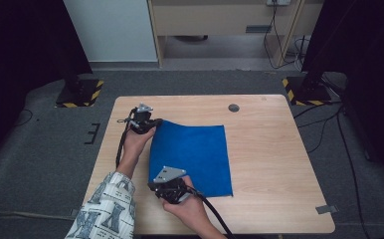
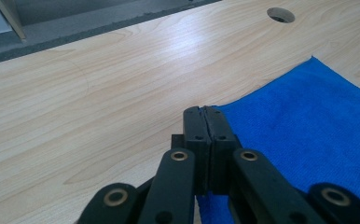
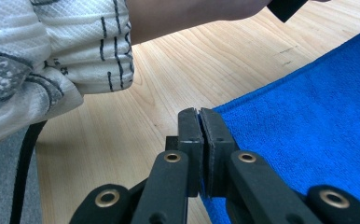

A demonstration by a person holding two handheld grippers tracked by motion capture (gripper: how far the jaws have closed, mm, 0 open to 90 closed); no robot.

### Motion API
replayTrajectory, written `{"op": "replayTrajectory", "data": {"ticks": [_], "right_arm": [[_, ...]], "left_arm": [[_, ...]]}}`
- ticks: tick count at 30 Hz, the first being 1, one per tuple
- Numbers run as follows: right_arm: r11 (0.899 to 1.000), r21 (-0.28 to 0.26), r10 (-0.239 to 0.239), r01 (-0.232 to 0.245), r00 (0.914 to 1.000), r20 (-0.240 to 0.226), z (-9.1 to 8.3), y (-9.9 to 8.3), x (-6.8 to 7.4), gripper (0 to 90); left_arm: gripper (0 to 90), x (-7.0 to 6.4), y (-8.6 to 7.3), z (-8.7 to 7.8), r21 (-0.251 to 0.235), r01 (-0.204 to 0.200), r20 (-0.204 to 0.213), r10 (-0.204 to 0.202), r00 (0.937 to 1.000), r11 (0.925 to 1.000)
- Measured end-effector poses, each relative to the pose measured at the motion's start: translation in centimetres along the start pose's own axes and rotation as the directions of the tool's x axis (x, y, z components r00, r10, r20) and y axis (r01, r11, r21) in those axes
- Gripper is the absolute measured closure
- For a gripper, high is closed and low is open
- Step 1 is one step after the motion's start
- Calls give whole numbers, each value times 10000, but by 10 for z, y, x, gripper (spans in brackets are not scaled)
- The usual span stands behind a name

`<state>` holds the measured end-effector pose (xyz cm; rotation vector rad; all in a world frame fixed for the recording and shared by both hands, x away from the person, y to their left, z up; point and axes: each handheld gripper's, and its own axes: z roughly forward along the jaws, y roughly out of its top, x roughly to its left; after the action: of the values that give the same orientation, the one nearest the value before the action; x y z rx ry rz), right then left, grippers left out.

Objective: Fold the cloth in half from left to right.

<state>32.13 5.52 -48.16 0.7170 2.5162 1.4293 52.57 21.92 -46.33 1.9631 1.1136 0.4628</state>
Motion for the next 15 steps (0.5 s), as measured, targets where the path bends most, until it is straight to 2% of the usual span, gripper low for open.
{"op": "replayTrajectory", "data": {"ticks": [10, 15], "right_arm": [[9999, -148, -12, 13, 10000, 42, -11, -1, 0, 881], [9997, -229, -80, 80, 10000, 29, -12, 4, 2, 882]], "left_arm": [[892, -16, 9, -1, -117, -276, 124, 278, 9995, 9995], [892, -17, 17, -5, -234, -359, 146, 363, 9992, 9991]]}}
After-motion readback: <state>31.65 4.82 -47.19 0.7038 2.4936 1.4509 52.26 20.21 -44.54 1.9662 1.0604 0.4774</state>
